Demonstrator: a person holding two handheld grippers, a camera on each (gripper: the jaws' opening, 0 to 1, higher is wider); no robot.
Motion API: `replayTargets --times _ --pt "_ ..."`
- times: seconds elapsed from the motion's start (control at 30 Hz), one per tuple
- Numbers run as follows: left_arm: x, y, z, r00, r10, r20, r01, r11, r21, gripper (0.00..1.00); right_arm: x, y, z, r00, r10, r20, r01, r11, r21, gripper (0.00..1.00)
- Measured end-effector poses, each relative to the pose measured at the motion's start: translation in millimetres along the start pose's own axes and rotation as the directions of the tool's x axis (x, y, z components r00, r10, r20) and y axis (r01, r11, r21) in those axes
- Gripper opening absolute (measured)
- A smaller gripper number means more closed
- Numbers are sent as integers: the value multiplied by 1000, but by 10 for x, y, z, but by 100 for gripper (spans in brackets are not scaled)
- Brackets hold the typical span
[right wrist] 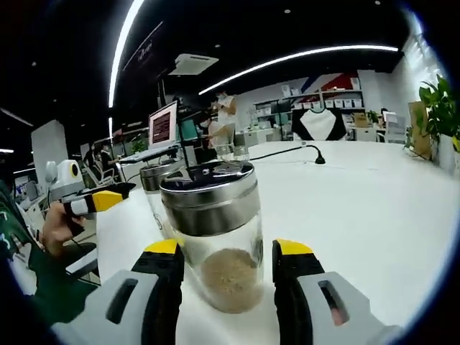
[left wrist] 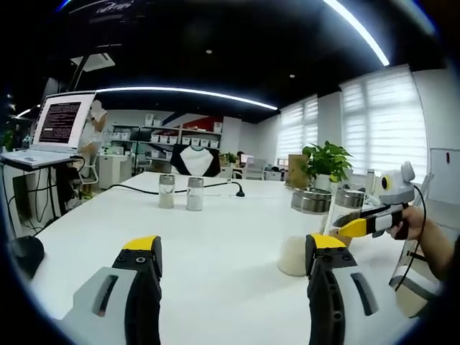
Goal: Rotate the seasoning bottle until the label or dispensing opening points toward the visible target arrow and the bottle remains upright within the marked orientation range
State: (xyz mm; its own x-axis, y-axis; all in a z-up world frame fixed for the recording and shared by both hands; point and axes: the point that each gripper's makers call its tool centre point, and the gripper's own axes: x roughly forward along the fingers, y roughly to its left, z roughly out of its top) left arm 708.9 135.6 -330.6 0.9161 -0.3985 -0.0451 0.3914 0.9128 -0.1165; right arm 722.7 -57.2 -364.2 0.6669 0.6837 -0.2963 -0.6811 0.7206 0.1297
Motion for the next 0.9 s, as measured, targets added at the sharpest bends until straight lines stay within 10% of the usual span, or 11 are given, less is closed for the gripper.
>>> replayTargets --times 0.9 --pt "-5 -69 -2 1000 -20 -13 21 999 40 88 20 39 -57 998 42 -40 -43 999 -18 42"
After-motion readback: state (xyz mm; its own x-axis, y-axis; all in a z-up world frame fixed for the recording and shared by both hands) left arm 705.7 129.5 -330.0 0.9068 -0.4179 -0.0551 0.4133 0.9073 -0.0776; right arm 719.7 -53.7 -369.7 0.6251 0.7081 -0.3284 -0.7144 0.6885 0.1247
